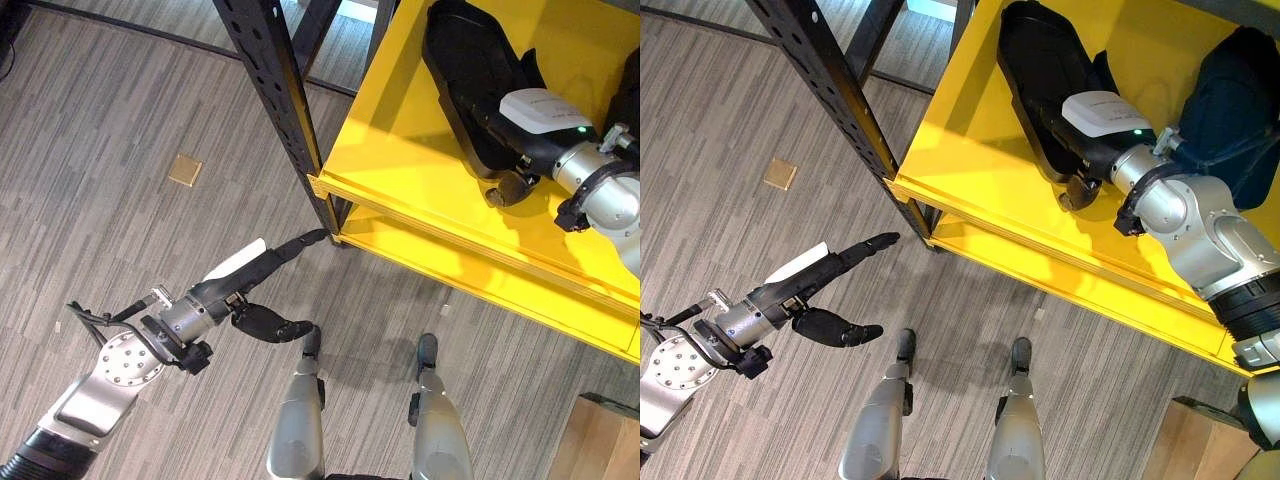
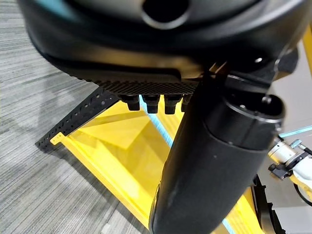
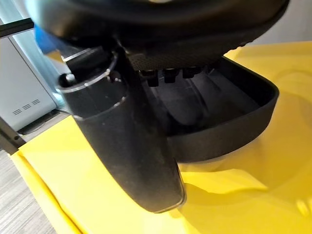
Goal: Move parts from the plastic box to the shelf.
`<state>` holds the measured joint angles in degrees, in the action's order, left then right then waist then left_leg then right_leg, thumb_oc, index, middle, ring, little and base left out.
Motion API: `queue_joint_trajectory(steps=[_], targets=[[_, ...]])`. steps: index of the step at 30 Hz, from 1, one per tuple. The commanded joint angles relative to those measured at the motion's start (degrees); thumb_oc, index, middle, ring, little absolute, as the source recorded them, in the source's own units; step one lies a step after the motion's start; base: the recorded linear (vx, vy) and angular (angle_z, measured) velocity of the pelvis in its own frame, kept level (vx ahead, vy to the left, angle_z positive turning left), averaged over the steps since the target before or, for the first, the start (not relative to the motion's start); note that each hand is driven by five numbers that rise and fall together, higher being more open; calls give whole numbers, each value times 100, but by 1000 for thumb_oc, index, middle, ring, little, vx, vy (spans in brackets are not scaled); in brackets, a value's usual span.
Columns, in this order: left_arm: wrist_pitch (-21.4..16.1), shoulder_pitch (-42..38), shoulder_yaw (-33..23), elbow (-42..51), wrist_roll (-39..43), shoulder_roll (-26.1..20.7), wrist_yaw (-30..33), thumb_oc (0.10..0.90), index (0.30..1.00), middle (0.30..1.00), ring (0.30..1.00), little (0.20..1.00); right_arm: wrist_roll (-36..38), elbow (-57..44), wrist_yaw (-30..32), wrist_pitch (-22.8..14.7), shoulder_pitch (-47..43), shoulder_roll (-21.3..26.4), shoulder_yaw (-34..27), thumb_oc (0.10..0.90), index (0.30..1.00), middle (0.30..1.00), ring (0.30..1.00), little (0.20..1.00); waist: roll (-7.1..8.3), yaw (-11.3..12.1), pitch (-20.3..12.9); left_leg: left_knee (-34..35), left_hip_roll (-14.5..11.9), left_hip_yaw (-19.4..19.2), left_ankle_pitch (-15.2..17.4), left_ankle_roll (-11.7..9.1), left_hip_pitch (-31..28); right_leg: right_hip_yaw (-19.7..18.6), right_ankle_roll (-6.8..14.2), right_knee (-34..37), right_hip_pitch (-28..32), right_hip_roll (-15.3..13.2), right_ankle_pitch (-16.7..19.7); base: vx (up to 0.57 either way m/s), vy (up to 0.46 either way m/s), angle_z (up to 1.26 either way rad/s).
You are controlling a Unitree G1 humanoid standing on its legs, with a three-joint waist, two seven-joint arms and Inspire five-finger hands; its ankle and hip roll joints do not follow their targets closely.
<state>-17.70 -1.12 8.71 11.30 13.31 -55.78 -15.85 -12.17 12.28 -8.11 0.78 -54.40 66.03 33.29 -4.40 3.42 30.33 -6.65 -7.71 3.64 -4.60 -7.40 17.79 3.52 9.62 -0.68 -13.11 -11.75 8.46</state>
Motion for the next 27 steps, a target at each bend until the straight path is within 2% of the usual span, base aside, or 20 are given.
queue_joint_trajectory(steps=[1,3,6,7,8,21,27], targets=[[-526,-45,-386,364,373,-135,91,900,1000,1000,1000,1000,205,-119,233,126,-806,-26,211,900,1000,1000,1000,1000,-25,191,-54,-361,-9,-454,529,397,52,191,-97,-1018,-235,-208,-992,0,0,0],[-520,1,-410,375,358,-92,90,900,1000,1000,1000,1000,285,-90,345,347,-739,-20,139,900,1000,1000,1000,1000,-33,164,-54,-319,-27,-473,511,391,38,194,-102,-1023,-262,-207,-989,0,0,0],[-497,6,-413,372,347,-78,102,900,1000,1000,1000,1000,606,-99,383,426,-684,-73,-40,900,1000,1000,1000,1000,-33,134,-54,-296,-35,-485,512,388,17,180,-101,-1022,-275,-207,-988,-7,23,0],[-496,17,-426,377,349,-61,151,900,1000,1000,1000,1000,760,-158,327,566,-616,-89,-175,633,627,627,627,627,-36,109,-54,-289,-31,-497,517,395,9,160,-95,-1032,-300,-209,-981,0,0,0],[-495,5,-428,377,359,-61,167,900,1000,1000,1000,1000,834,-160,305,598,-593,-114,-218,400,300,300,300,300,-36,105,-54,-283,-29,-505,519,397,-1,155,-95,-1031,-298,-210,-985,0,0,0],[-456,15,-455,402,282,105,177,900,1000,1000,1000,1000,889,-330,231,438,-318,-298,-709,400,300,300,300,300,-46,58,-54,-266,-27,-552,547,395,-112,132,-106,-1031,-220,-201,-1009,1,1,-1],[-458,38,-431,393,256,163,227,900,1000,1000,1000,1000,925,-520,161,516,-249,-384,-749,435,349,349,349,349,-60,16,-54,-249,-18,-580,544,394,-126,85,-113,-1023,-234,-192,-1011,0,0,0]])
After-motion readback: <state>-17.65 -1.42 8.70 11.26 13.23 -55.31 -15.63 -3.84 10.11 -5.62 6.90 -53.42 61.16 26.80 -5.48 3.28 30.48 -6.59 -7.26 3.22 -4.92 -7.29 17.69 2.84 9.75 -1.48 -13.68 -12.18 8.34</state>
